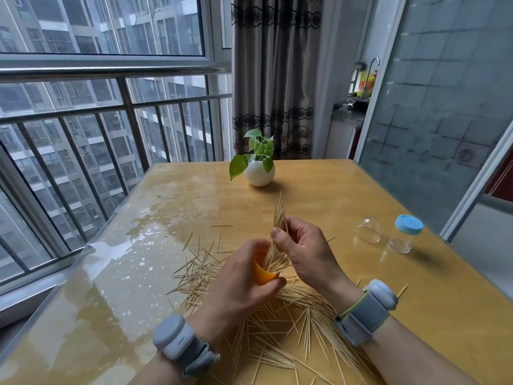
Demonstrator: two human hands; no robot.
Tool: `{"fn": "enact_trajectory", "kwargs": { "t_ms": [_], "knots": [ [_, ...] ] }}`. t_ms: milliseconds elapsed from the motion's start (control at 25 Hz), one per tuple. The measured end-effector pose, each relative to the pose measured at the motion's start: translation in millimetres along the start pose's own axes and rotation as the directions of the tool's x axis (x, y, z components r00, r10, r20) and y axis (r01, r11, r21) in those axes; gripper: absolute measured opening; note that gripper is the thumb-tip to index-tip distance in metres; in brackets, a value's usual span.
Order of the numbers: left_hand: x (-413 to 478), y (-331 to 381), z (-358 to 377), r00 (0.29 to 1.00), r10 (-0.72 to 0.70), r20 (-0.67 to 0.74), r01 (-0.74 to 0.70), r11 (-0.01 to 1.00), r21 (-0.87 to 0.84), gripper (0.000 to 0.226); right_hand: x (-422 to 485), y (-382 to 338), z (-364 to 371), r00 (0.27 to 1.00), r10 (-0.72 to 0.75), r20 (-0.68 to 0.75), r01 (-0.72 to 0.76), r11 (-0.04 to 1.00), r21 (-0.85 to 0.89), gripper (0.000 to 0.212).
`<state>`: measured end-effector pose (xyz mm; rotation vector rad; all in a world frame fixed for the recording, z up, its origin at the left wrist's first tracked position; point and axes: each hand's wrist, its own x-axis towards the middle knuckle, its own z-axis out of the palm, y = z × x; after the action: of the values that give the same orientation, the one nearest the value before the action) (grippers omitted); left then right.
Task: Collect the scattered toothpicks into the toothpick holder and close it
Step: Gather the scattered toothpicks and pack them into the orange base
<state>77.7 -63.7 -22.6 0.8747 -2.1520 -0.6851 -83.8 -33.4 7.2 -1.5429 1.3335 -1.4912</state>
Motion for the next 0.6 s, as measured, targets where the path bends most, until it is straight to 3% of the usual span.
{"fn": "enact_trajectory", "kwargs": {
  "t_ms": [280, 400, 600],
  "knots": [
    [0.6, -0.1, -1.5, 0.999, -0.002, -0.035, 0.0, 0.999, -0.053, 0.057, -3.4, -1.1, -0.1, 0.999, -0.009, 0.051, 0.015, 0.994, -0.111, 0.01],
    [0.4, -0.4, -1.2, 1.0, -0.002, -0.028, 0.001, 1.0, -0.027, 0.059, -4.7, 0.1, 1.6, 1.0, 0.007, 0.004, -0.006, 0.985, -0.175, 0.026],
    [0.0, -1.2, 0.4, 1.0, 0.008, -0.011, -0.008, 1.0, -0.023, 0.06, -7.1, 2.5, 5.1, 0.996, 0.036, 0.082, -0.013, 0.962, -0.271, 0.047]
  ]
}}
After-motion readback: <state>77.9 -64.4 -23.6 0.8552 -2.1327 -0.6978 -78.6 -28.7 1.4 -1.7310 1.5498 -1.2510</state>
